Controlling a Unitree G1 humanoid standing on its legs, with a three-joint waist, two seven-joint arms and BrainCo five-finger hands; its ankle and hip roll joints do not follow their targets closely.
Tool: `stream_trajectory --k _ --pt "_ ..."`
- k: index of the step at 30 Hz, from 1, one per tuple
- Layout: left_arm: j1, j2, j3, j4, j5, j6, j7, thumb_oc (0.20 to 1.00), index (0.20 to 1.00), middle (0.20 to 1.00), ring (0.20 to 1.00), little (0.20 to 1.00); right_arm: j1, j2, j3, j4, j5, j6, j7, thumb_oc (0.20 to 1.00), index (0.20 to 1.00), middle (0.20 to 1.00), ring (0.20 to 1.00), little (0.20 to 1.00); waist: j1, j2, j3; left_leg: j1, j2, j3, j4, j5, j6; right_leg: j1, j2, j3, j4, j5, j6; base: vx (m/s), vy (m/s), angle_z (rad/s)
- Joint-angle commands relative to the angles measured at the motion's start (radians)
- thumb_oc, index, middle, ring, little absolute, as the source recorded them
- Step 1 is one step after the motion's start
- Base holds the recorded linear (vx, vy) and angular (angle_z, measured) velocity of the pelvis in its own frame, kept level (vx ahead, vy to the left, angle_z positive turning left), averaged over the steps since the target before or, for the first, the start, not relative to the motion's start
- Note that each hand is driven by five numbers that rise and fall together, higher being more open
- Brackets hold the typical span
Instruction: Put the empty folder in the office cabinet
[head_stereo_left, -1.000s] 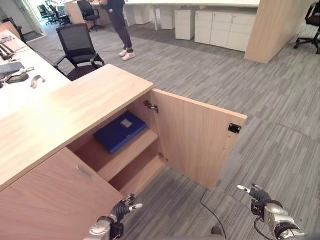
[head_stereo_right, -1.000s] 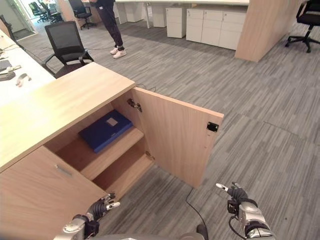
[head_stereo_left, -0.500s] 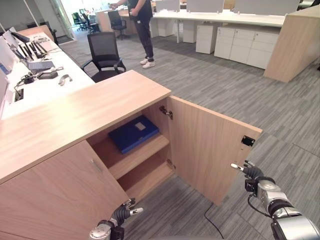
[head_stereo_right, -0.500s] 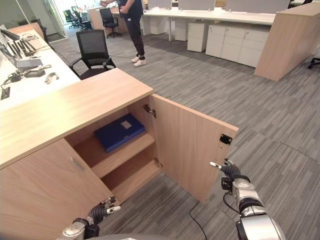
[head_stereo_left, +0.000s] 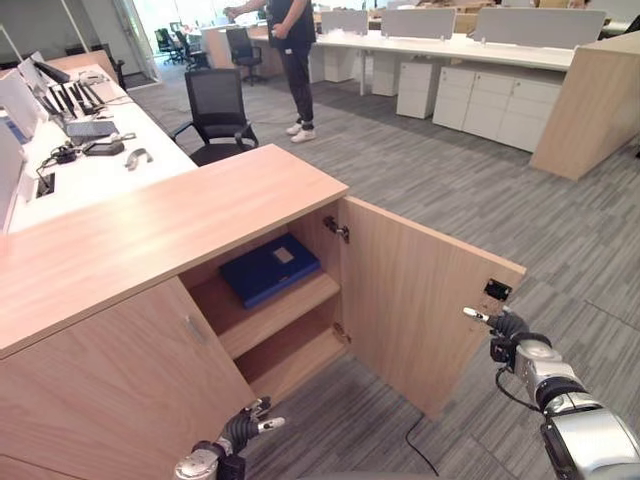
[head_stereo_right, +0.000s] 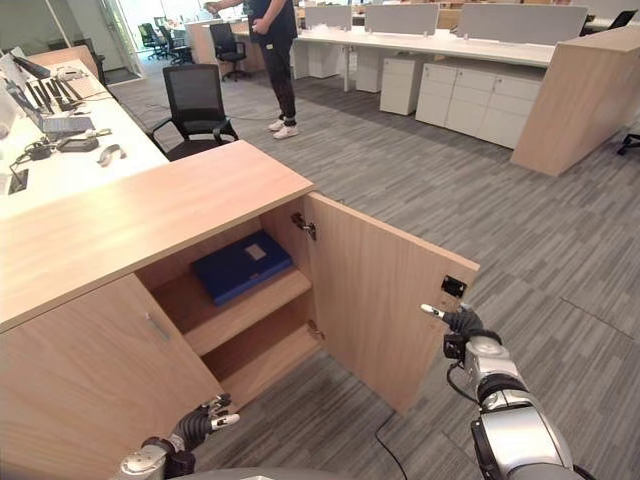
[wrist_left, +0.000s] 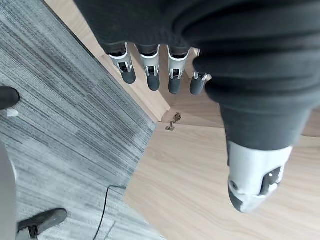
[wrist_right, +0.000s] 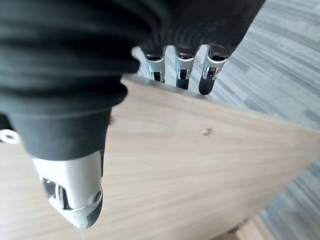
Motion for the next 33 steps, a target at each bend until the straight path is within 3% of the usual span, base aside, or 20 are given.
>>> stream_trajectory --k 1,8,13,17,24,27,31,32,33 --pt "-0.054 0.045 -0.02 -0.011 -0.016 -0.03 -0.01 1.0 1.0 1.0 1.0 1.0 -0.15 -0.051 0.015 0.087 0.031 -0.031 -0.003 1.0 1.0 1.0 1.0 1.0 0.015 -0.03 0.027 -0.012 -0.046 -0.034 0.019 -0.02 0.031 0.055 0.05 -0.043 0.013 -0.143 -0.013 0.0 -0.012 0.09" --pt "-0.057 0.05 -0.034 -0.02 -0.015 -0.028 -0.015 1.0 1.0 1.0 1.0 1.0 -0.178 -0.072 0.026 0.087 0.029 -0.032 0.001 1.0 1.0 1.0 1.0 1.0 0.016 -0.025 0.028 -0.015 -0.05 -0.049 0.017 -0.016 0.03 0.061 0.048 -0.054 0.014 -0.145 -0.014 0.0 -0.011 0.1" --pt "-0.065 0.038 -0.022 -0.014 -0.019 -0.027 0.001 1.0 1.0 1.0 1.0 1.0 -0.122 0.018 0.057 -0.039 0.044 -0.043 0.008 1.0 1.0 1.0 1.0 1.0 0.008 -0.022 0.035 -0.022 -0.047 -0.057 0.019 -0.008 0.027 0.064 0.053 -0.057 0.018 -0.15 -0.023 -0.02 -0.03 0.07" --pt "-0.053 0.003 0.047 -0.003 -0.01 -0.026 0.03 1.0 1.0 1.0 1.0 1.0 0.173 0.145 0.099 -0.428 -0.021 -0.065 0.034 1.0 1.0 1.0 1.0 1.0 -0.015 -0.02 0.046 -0.034 -0.037 -0.072 0.019 0.006 0.02 0.06 0.066 -0.062 0.023 -0.159 -0.037 -0.04 -0.054 0.03" --pt "-0.044 -0.023 0.116 0.024 0.011 -0.031 0.063 1.0 1.0 1.0 1.0 1.0 0.45 0.208 0.148 -0.742 -0.035 -0.059 0.119 1.0 1.0 1.0 1.0 1.0 -0.017 -0.018 0.055 -0.076 -0.028 -0.125 0.017 0.032 0.001 0.05 0.072 -0.091 0.015 -0.167 -0.046 -0.05 -0.047 0.27" --pt "-0.044 -0.026 0.132 0.04 0.01 -0.033 0.078 1.0 1.0 1.0 1.0 1.0 0.458 0.211 0.245 -0.858 -0.044 -0.057 0.17 1.0 1.0 1.0 1.0 1.0 0.001 -0.017 0.063 -0.095 -0.019 -0.143 0.012 0.05 -0.013 0.047 0.081 -0.108 0.008 -0.17 -0.05 -0.06 -0.076 0.33" --pt "-0.042 -0.013 0.132 0.039 0.003 -0.039 0.085 1.0 1.0 1.0 1.0 1.0 0.276 0.197 0.417 -0.945 -0.065 -0.063 0.204 1.0 1.0 1.0 1.0 1.0 0.071 -0.025 0.098 -0.151 -0.01 -0.193 0.069 0.067 -0.032 0.052 0.087 -0.138 0.008 -0.182 -0.062 -0.09 -0.058 0.35" --pt "-0.061 -0.02 0.118 0.038 -0.014 -0.039 0.087 1.0 1.0 1.0 1.0 1.0 0.18 0.203 0.429 -0.916 -0.062 -0.073 0.163 1.0 1.0 1.0 1.0 1.0 0.091 -0.037 0.12 -0.228 0.001 -0.135 0.168 0.075 -0.041 0.067 0.065 -0.186 0.008 -0.188 -0.064 -0.13 0.0 0.7" --pt "-0.063 -0.02 0.118 0.038 -0.015 -0.038 0.087 1.0 1.0 1.0 1.0 1.0 0.177 0.204 0.429 -0.914 -0.062 -0.073 0.163 1.0 1.0 1.0 1.0 1.0 0.089 -0.037 0.121 -0.233 0.0 -0.137 0.174 0.072 -0.041 0.066 0.065 -0.188 0.008 -0.188 -0.064 -0.15 0.082 1.03"
